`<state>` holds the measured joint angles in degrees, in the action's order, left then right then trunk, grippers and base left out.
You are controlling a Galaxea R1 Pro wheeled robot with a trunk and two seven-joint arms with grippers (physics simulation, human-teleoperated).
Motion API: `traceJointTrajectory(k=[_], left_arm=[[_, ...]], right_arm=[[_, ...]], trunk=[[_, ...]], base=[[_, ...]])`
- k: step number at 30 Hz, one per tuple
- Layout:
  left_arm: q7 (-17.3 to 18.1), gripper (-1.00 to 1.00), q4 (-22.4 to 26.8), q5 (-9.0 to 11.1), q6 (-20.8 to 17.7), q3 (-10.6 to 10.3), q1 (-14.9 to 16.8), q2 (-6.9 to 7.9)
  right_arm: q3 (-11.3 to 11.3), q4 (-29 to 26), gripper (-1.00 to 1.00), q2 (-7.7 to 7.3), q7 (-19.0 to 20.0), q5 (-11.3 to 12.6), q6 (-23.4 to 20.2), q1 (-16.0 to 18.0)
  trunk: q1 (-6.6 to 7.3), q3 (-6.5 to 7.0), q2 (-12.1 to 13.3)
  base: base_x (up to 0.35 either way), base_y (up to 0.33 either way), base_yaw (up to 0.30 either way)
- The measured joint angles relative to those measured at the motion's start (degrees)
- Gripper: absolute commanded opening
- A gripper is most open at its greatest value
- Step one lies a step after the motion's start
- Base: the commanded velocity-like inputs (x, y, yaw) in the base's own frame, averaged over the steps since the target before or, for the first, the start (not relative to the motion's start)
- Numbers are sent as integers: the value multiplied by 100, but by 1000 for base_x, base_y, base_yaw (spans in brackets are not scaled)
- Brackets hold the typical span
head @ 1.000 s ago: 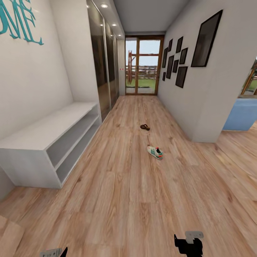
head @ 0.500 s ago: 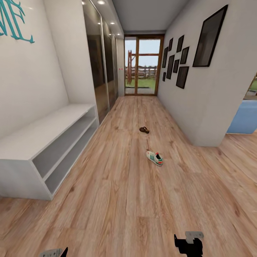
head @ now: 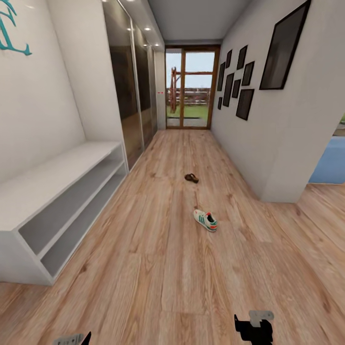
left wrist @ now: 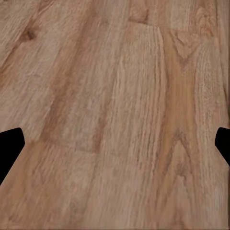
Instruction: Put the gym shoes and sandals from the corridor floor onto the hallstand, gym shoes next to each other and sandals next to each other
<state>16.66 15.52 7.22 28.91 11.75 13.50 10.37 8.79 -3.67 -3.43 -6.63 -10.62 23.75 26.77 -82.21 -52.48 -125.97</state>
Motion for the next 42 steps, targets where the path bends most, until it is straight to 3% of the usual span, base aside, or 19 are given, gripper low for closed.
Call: traceJointTrajectory(k=[42], left_arm=[[0, 100, 0, 0, 0, 0, 0, 0]], right_arm=[[-1, 0, 100, 8, -13, 7, 0, 0]], trunk=[[0, 0, 0]], base=[[287, -152, 0]])
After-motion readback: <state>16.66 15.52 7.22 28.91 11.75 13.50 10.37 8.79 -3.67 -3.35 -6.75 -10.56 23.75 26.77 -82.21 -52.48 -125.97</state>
